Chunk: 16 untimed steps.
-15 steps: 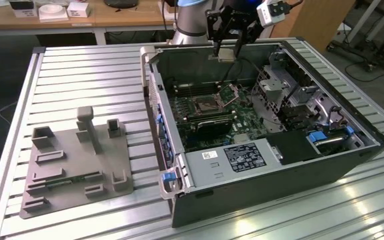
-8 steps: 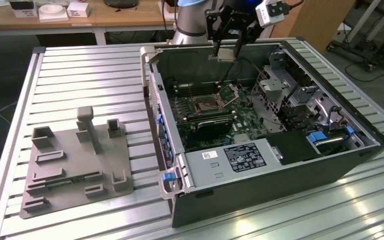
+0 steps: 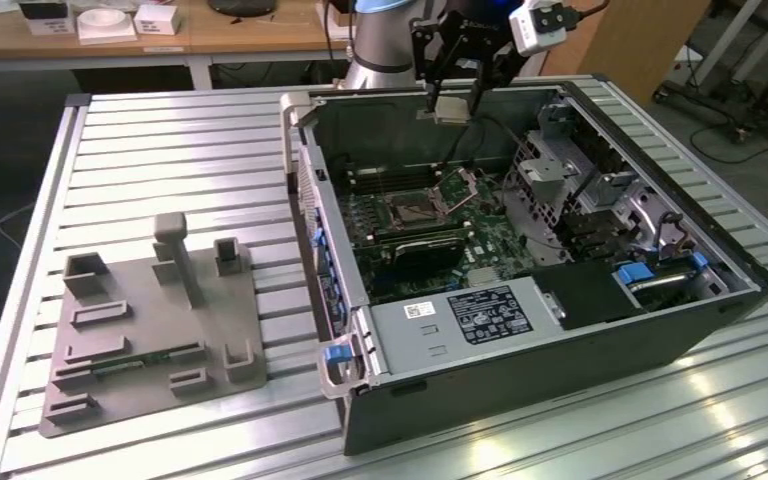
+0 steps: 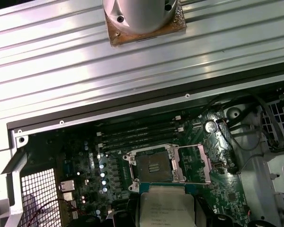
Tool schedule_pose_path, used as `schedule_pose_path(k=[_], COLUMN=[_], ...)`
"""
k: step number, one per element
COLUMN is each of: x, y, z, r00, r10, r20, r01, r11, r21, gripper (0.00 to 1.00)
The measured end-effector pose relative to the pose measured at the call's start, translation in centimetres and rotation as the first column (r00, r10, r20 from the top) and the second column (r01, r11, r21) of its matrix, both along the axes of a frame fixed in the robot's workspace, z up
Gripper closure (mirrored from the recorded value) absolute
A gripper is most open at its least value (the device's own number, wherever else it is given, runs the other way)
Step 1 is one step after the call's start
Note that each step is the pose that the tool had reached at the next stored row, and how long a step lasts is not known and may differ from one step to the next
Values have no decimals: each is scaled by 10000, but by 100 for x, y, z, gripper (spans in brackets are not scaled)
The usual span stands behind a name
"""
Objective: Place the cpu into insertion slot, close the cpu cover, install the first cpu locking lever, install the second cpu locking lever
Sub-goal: 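Place the cpu into insertion slot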
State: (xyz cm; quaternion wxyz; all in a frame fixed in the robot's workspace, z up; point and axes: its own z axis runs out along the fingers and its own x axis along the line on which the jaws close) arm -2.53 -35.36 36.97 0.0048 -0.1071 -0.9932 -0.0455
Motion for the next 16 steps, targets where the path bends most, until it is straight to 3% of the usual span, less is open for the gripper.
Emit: schedule_pose_path(k=[16], x=[0], y=[0], z=[0], r00=[9999], r10=[-141], r20=[0], r01=[141], r11=[9999], r21=[0], gripper=[46])
